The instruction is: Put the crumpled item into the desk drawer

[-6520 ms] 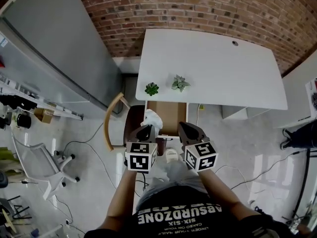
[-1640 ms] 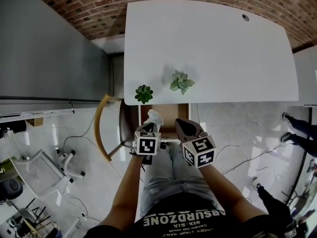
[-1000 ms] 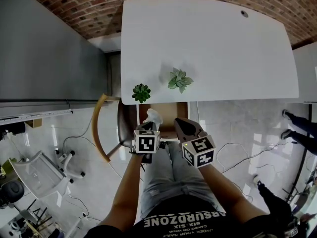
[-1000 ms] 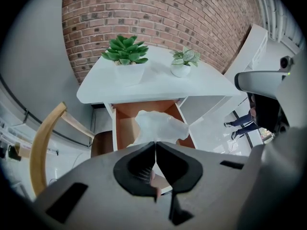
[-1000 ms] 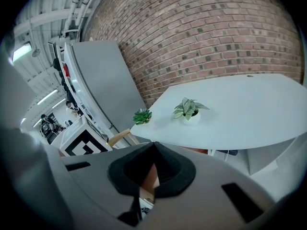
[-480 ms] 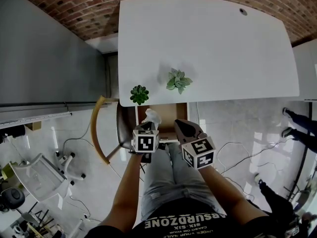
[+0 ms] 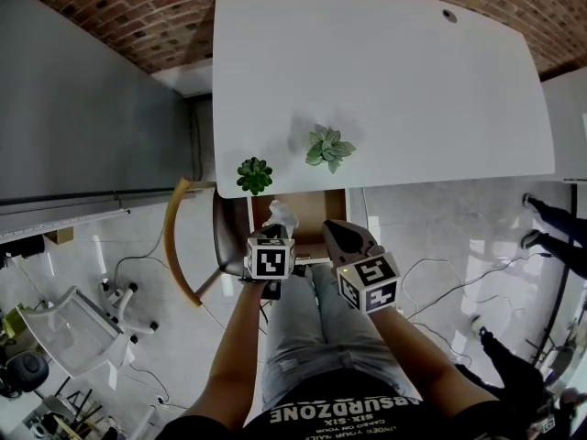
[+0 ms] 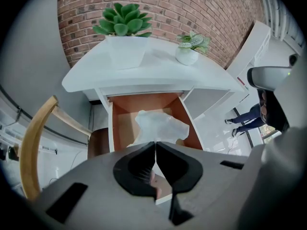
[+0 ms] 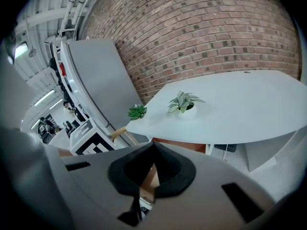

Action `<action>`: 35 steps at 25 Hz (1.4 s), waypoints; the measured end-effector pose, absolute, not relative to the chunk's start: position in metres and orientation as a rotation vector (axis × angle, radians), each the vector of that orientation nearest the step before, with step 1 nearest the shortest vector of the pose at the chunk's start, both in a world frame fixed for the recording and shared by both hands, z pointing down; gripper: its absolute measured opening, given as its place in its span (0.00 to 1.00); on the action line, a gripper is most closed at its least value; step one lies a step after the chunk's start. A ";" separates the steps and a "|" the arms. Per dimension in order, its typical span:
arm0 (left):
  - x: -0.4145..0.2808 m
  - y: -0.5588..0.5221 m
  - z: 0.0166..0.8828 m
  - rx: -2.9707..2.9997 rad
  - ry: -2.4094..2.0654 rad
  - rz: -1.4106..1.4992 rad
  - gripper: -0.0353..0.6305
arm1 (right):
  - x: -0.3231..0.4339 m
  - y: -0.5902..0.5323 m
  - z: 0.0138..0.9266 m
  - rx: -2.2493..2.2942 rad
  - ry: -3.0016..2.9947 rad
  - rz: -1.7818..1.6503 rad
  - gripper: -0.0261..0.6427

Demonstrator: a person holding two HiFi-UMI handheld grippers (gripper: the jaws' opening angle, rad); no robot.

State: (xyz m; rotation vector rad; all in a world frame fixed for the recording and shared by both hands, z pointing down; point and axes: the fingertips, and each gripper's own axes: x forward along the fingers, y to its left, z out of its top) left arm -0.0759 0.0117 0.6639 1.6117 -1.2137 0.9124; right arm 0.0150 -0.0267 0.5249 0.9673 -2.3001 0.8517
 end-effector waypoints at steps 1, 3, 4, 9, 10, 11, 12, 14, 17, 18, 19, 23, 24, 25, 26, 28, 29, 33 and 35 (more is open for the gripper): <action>-0.075 0.012 0.667 1.613 -1.211 0.909 0.07 | 0.015 -0.027 0.526 0.968 -2.298 0.853 0.04; -0.074 0.011 0.671 1.614 -1.206 0.907 0.07 | 0.015 -0.027 0.528 0.969 -2.293 0.854 0.04; -0.074 0.011 0.672 1.612 -1.205 0.910 0.07 | 0.016 -0.027 0.529 0.969 -2.291 0.854 0.04; -0.074 0.010 0.678 1.605 -1.200 0.916 0.07 | 0.015 -0.027 0.533 0.967 -2.286 0.855 0.04; -0.073 0.010 0.681 1.606 -1.199 0.918 0.07 | 0.016 -0.027 0.534 0.968 -2.285 0.855 0.04; -0.074 0.010 0.683 1.605 -1.197 0.921 0.07 | 0.016 -0.028 0.535 0.968 -2.284 0.856 0.04; -0.074 0.010 0.685 1.604 -1.195 0.925 0.07 | 0.016 -0.028 0.535 0.969 -2.282 0.857 0.04; -0.074 0.010 0.687 1.603 -1.192 0.933 0.07 | 0.016 -0.029 0.537 0.970 -2.279 0.858 0.04; -0.074 0.009 0.692 1.602 -1.189 0.940 0.07 | 0.017 -0.030 0.539 0.969 -2.280 0.860 0.04; -0.074 0.009 0.694 1.601 -1.188 0.943 0.07 | 0.017 -0.030 0.540 0.968 -2.281 0.861 0.04; -0.074 0.010 0.696 1.600 -1.186 0.946 0.07 | 0.017 -0.030 0.541 0.970 -2.281 0.862 0.04; -0.072 0.009 0.703 1.597 -1.178 0.959 0.07 | 0.017 -0.032 0.545 0.974 -2.281 0.863 0.04; -0.072 0.010 0.705 1.595 -1.176 0.962 0.07 | 0.017 -0.032 0.547 0.973 -2.280 0.865 0.04; -0.072 0.010 0.707 1.594 -1.174 0.965 0.07 | 0.017 -0.032 0.548 0.971 -2.279 0.866 0.04; -0.071 0.010 0.709 1.594 -1.172 0.968 0.07 | 0.017 -0.032 0.549 0.970 -2.279 0.868 0.04; -0.070 0.010 0.711 1.595 -1.169 0.973 0.07 | 0.017 -0.032 0.550 0.967 -2.279 0.867 0.04; -0.070 0.010 0.712 1.596 -1.167 0.976 0.07 | 0.017 -0.033 0.551 0.966 -2.280 0.867 0.04; -0.069 0.009 0.718 1.594 -1.166 0.983 0.07 | 0.018 -0.034 0.555 0.965 -2.280 0.869 0.04; -0.068 0.010 0.721 1.590 -1.161 0.987 0.07 | 0.018 -0.034 0.556 0.965 -2.280 0.871 0.04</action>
